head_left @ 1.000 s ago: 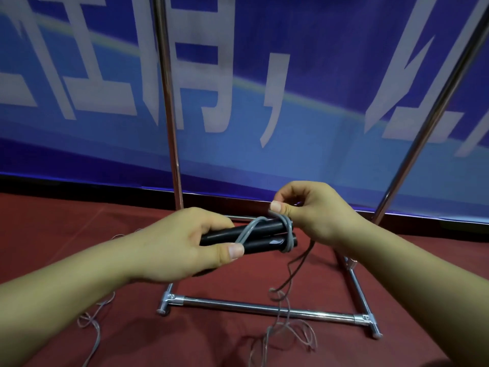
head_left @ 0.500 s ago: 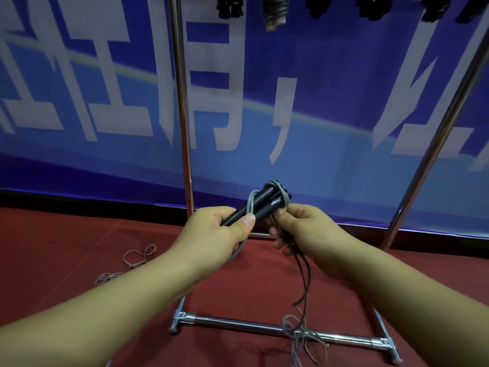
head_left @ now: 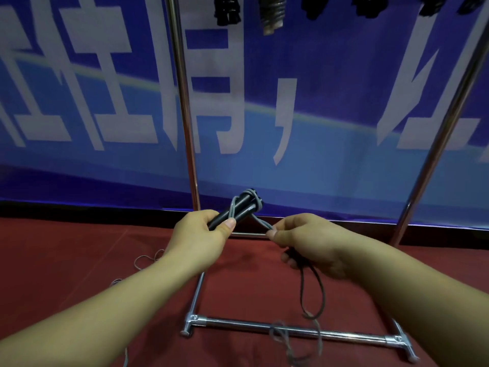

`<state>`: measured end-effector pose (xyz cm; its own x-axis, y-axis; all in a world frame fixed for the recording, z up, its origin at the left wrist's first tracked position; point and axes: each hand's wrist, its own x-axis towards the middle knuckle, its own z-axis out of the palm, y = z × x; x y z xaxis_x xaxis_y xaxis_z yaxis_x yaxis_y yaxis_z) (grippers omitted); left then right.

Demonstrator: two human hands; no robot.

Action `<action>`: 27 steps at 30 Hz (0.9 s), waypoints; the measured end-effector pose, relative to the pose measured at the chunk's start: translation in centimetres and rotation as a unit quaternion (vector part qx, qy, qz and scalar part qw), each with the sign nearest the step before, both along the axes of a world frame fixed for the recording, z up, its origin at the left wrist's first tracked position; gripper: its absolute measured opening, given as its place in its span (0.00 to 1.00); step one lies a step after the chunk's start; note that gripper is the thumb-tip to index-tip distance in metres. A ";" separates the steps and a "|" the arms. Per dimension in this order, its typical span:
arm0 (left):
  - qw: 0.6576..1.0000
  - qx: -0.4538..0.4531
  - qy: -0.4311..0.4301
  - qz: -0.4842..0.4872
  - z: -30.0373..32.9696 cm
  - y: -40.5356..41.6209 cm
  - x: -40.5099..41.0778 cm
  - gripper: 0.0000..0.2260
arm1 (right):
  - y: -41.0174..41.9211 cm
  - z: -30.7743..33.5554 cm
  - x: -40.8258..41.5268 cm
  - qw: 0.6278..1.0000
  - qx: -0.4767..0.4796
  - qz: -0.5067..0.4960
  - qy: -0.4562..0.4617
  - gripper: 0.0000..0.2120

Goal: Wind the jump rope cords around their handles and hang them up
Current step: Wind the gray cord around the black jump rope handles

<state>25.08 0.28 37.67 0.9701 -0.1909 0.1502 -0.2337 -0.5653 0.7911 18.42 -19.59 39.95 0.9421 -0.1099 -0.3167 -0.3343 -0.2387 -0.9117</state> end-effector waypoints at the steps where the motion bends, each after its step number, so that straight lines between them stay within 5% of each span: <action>1: 1.000 0.010 -0.002 0.011 0.0 0.2 0.1 0.15 | 0.0 -0.1 0.0 1.000 -0.006 0.006 0.008 0.05; 16: 0.982 0.189 0.021 -0.009 -0.1 1.6 0.6 0.13 | 0.3 -0.2 -0.3 0.985 -0.159 0.013 -0.061 0.10; 21: 0.959 0.267 0.049 -0.086 0.2 1.3 0.0 0.12 | -0.6 -0.7 -0.2 0.943 -0.300 0.017 -0.146 0.13; 27: 0.913 0.329 0.075 -0.231 1.4 0.9 -1.2 0.17 | -1.3 -0.7 -0.3 0.925 -0.336 0.042 -0.173 0.12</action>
